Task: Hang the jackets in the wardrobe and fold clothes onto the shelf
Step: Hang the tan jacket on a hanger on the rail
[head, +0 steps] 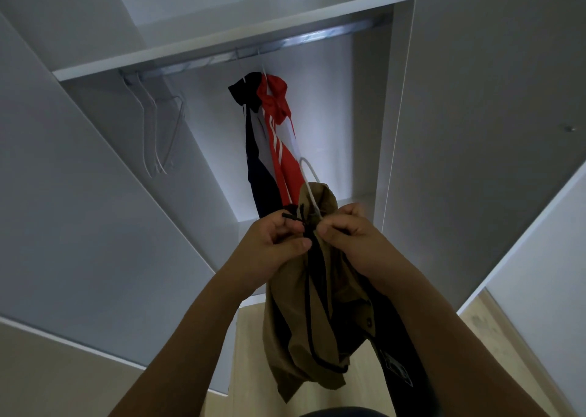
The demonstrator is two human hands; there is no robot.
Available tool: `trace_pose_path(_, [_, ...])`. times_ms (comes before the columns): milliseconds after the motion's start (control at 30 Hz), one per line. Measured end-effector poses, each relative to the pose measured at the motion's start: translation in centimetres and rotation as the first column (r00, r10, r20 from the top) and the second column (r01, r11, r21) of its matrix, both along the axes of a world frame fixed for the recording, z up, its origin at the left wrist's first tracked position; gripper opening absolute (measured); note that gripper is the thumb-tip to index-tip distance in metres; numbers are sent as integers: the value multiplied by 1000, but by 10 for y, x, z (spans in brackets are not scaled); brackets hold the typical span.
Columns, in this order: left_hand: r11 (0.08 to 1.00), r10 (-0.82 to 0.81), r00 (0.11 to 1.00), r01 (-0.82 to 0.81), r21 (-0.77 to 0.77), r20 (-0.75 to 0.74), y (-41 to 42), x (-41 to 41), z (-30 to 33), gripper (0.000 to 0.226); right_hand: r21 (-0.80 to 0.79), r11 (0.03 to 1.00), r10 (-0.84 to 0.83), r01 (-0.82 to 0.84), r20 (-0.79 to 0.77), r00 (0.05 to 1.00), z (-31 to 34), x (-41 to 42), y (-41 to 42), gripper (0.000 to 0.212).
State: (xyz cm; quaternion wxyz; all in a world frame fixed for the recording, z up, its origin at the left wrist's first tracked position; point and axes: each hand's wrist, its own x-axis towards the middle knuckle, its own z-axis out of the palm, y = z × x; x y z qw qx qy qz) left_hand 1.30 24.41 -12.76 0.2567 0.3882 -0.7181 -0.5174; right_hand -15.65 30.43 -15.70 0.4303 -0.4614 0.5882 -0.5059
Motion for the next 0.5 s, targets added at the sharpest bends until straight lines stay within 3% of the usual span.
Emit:
trace_pose_path(100, [994, -71, 997, 73, -82, 35, 1, -1, -3, 14, 4, 996, -87, 87, 73, 994, -1, 2, -2, 14])
trace_pose_path(267, [973, -6, 1000, 2, -232, -13, 0, -4, 0, 11, 27, 995, -100, 99, 52, 994, 8, 0, -6, 13])
trace_pose_path(367, [943, -1, 997, 25, -331, 75, -2, -5, -1, 9, 53, 992, -120, 116, 78, 990, 7, 1, -6, 12])
trace_pose_path(500, [837, 89, 990, -14, -547, 110, 1, -7, -2, 3, 75, 989, -133, 127, 90, 987, 6, 3, -6, 11])
